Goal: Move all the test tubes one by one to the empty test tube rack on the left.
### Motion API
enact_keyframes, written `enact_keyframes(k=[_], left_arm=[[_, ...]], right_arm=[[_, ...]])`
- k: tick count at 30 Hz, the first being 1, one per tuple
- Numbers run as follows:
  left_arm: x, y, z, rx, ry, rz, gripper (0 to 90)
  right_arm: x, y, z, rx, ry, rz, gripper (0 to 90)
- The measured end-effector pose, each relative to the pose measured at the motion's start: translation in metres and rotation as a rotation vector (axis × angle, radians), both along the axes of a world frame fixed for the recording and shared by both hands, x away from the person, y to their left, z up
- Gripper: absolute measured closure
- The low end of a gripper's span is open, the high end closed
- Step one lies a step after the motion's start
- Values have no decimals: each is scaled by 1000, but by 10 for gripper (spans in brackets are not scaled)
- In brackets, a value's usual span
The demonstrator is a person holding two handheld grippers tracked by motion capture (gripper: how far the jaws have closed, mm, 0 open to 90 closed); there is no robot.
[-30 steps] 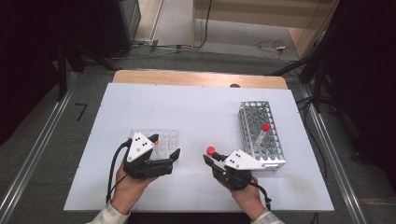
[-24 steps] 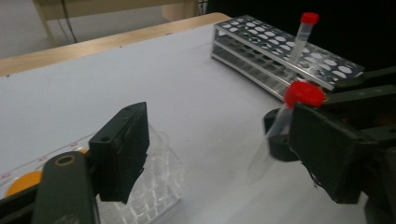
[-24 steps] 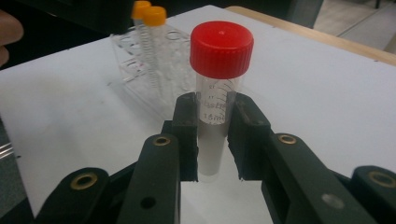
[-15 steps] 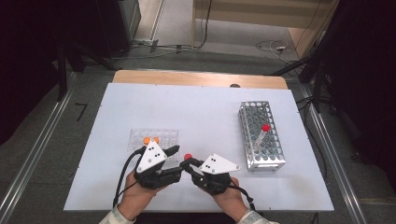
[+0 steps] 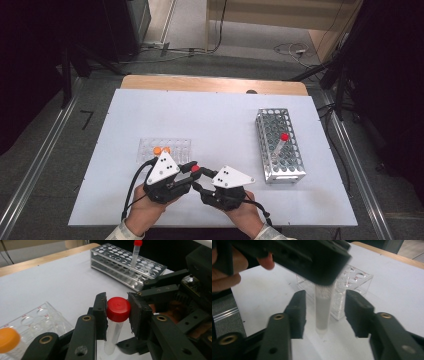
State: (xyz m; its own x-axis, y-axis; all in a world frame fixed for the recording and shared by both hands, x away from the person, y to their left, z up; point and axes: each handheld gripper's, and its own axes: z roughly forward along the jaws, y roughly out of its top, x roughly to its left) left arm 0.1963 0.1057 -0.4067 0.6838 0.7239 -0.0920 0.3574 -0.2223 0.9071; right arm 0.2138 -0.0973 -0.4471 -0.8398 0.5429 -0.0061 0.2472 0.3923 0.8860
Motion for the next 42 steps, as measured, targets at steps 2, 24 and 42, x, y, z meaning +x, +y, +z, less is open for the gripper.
enact_keyframes(k=[2,24,42], left_arm=[[0,7,5,-19,0,16,697],[-1,82,40,-21,-47,252,697],[15,94,20,-19,-77,377,695]], right_arm=[[-1,-6,3,4,6,-2,417],[-12,-102,12,28,30,-161,355],[-10,-107,12,30,20,-180,358]])
